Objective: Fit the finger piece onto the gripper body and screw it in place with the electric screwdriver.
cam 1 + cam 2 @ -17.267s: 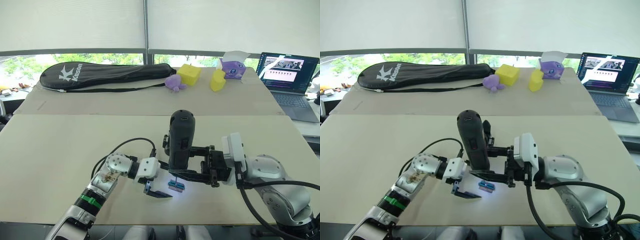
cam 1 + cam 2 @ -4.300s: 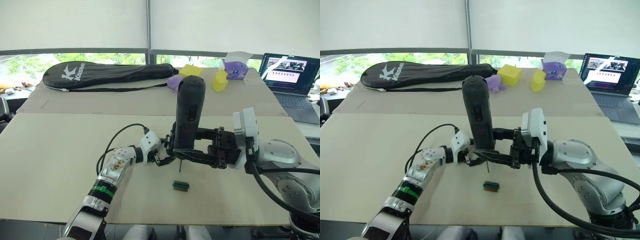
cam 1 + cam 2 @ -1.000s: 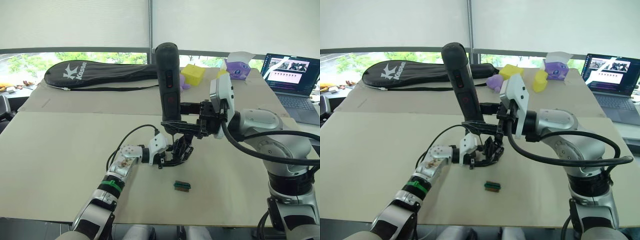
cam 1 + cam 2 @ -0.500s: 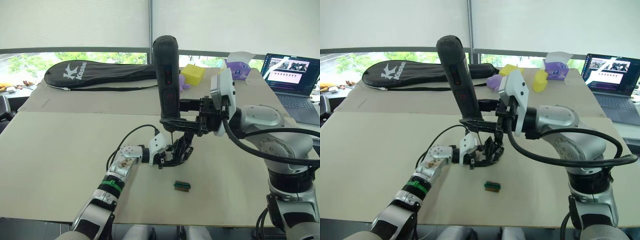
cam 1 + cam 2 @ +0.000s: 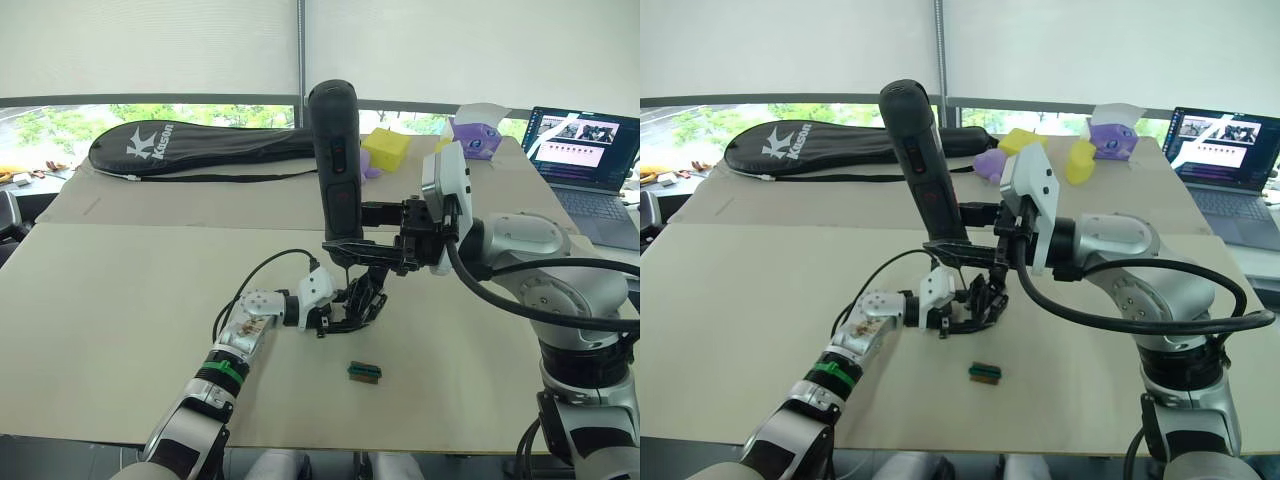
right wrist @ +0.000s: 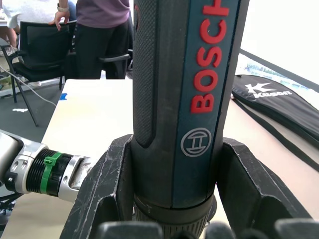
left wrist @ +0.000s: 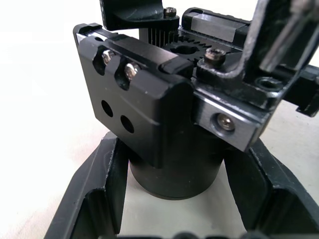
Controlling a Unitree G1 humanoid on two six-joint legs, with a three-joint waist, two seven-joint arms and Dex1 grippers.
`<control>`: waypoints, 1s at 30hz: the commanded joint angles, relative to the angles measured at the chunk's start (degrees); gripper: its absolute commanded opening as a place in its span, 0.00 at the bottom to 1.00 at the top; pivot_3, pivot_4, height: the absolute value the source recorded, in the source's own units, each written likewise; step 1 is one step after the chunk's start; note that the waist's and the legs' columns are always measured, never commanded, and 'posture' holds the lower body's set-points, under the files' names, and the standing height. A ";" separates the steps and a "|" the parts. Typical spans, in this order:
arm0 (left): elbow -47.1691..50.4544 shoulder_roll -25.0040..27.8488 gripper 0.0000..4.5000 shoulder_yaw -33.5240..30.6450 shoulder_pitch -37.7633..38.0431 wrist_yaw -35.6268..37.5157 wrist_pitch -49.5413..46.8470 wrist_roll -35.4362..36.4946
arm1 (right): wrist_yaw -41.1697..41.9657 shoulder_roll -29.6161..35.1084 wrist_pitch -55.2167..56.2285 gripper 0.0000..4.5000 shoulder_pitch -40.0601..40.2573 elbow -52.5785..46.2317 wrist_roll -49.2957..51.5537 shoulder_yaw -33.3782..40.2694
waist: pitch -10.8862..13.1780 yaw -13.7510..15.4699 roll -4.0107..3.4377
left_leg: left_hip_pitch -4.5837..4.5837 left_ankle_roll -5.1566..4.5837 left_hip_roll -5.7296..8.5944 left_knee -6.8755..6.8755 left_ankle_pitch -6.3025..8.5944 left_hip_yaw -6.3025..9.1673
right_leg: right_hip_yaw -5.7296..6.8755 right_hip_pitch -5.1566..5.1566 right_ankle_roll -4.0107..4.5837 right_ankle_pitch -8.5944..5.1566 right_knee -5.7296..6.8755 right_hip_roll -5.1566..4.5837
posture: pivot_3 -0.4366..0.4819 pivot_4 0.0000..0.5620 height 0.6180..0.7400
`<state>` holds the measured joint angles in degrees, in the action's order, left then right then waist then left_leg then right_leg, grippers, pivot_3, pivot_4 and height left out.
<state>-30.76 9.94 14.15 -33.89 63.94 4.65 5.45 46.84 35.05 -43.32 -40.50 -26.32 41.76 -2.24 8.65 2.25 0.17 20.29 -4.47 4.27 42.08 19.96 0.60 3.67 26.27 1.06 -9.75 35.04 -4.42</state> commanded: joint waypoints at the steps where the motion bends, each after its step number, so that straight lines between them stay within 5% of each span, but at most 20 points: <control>1: 0.96 -0.50 0.51 0.75 -0.24 0.07 0.21 0.12 | 0.16 0.40 0.80 0.44 -0.68 -1.94 0.89 1.76 | 0.00 0.00 0.00 | 0.00 0.00 0.00 0.00 0.00 0.00 | 0.00 0.00 0.00 0.00 0.00 0.00 | 0.48 0.27 1.00; 30: 1.90 -0.60 0.51 1.02 0.42 -0.43 -0.02 0.33 | 0.76 -0.78 3.43 0.44 2.75 -1.41 -1.87 0.41 | 0.00 0.03 0.00 | 0.00 0.00 0.00 0.00 0.00 0.01 | 0.00 -0.01 0.00 0.00 -0.01 0.00 | 0.48 0.27 1.00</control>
<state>-30.64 9.89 14.47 -33.77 63.48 4.67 5.49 47.47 34.41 -41.67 -37.72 -26.49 39.96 -2.71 8.65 2.28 0.17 20.28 -4.47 4.27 42.07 19.96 0.61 3.67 26.26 1.06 -9.75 35.03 -4.42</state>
